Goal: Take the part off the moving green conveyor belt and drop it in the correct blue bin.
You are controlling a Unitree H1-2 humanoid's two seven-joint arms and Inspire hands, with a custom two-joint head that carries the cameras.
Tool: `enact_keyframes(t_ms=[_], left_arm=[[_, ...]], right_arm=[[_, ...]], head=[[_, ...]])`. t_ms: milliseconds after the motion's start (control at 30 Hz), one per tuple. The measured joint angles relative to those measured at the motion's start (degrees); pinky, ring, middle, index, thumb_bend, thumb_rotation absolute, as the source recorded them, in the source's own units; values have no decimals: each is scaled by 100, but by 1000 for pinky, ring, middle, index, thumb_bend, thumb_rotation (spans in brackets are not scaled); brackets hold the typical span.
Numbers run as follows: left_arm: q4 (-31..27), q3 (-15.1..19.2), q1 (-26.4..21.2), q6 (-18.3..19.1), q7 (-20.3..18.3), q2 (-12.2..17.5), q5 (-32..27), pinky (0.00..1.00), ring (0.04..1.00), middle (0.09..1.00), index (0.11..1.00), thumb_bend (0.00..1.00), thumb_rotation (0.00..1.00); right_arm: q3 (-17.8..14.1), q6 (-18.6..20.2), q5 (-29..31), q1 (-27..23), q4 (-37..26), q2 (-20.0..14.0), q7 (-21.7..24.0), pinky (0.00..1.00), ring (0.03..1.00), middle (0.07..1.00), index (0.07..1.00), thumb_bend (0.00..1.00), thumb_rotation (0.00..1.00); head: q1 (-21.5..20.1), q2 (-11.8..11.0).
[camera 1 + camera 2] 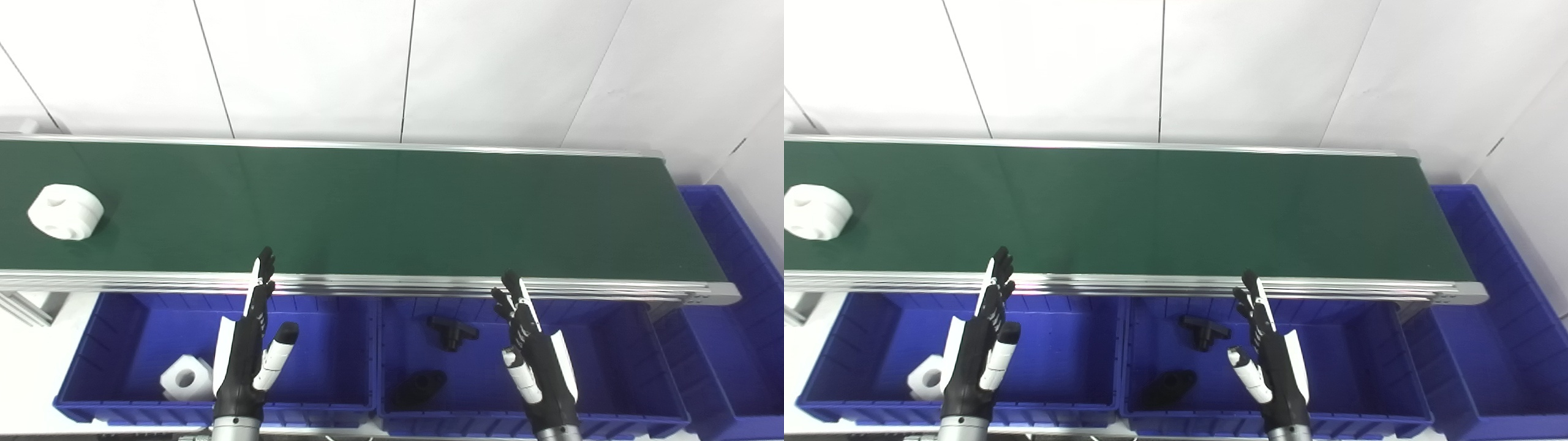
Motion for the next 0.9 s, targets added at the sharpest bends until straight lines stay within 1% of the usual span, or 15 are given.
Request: enact_keyframes(t_ms=[33,100,167,200,267,433,500,900], left_arm=[[24,-2,5,-46,0,0,1,967,996,1000,1000,653,1000],[56,-4,16,-100,0,-1,1,968,997,1000,1000,661,1000],[103,-4,21,-123,1,-2,2,968,996,1000,1000,672,1000],[125,-3,27,-132,2,-3,5,967,995,1000,1000,675,1000],[189,-4,36,-155,3,-8,11,968,995,1000,1000,683,1000],[215,-2,81,-256,23,-16,47,966,995,1000,1000,652,1000],[216,-3,83,-282,31,-16,90,975,999,1000,1000,664,1000],[221,-6,120,-312,30,-18,79,985,999,1000,1000,660,1000]], right_arm=[[0,-21,-11,2,45,-9,-1,927,939,989,998,952,959],[-2,-111,-26,5,164,-20,-5,930,939,990,999,958,961],[-1,-207,-27,16,274,-30,-5,932,942,989,997,965,957],[-1,-249,-26,18,322,-30,-4,932,943,989,996,968,956],[-4,-282,-25,20,380,-31,-5,932,944,985,995,972,952],[-12,-393,3,25,409,-37,-5,930,942,984,996,964,952],[-14,-436,1,27,420,-38,-5,930,943,984,996,966,951],[-14,-452,-23,38,425,-43,-7,921,942,989,994,974,963]], head=[[0,-1],[27,-106],[27,-106],[36,-167],[44,-203],[53,-212],[53,-212],[9,-212]])
